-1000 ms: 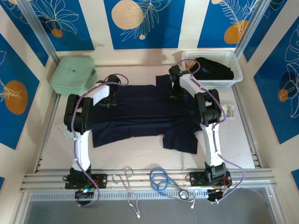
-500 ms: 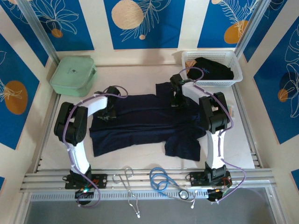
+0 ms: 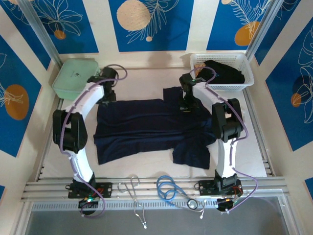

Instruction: Fold and stack the t-shirts

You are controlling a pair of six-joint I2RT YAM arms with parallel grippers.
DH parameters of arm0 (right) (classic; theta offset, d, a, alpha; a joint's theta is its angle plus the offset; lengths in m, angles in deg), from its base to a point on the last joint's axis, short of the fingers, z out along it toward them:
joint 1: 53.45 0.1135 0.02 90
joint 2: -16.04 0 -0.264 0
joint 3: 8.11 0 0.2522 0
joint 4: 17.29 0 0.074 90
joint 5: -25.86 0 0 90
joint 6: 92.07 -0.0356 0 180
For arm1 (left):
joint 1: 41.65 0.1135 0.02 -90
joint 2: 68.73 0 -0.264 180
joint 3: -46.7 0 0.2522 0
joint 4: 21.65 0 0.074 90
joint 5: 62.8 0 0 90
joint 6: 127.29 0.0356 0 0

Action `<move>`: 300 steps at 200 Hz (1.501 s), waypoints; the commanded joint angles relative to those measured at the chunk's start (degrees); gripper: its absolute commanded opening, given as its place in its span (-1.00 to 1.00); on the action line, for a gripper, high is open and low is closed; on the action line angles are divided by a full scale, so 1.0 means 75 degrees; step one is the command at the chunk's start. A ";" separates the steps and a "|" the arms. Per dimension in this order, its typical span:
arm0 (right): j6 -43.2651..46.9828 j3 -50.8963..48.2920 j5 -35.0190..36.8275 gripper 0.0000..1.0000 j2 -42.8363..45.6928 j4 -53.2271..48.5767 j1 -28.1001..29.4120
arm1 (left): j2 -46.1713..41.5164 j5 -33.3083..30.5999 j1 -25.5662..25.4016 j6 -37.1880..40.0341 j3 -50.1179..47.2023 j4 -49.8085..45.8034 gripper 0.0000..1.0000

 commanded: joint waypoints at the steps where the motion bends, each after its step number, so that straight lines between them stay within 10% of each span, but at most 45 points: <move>1: -0.0134 -0.0229 -0.0565 -1.00 0.0893 -0.0384 -0.0110 | 0.0642 0.0812 0.0514 0.0834 0.0750 -0.0392 -0.09; 108: -0.0114 -0.2004 -0.1160 -1.00 0.3461 -0.0533 -0.0699 | 0.2692 0.1757 0.1406 0.2108 0.2359 -0.0810 -0.15; 271: -0.0097 -0.2433 -0.1157 -1.00 0.3540 -0.0425 -0.0815 | 0.4131 0.2274 0.1786 0.2640 0.3061 -0.0515 -0.17; 300: -0.0181 -0.2129 -0.1189 -0.97 0.3321 -0.0416 -0.0830 | 0.4031 0.2374 0.1755 0.2616 0.2736 -0.0327 -0.56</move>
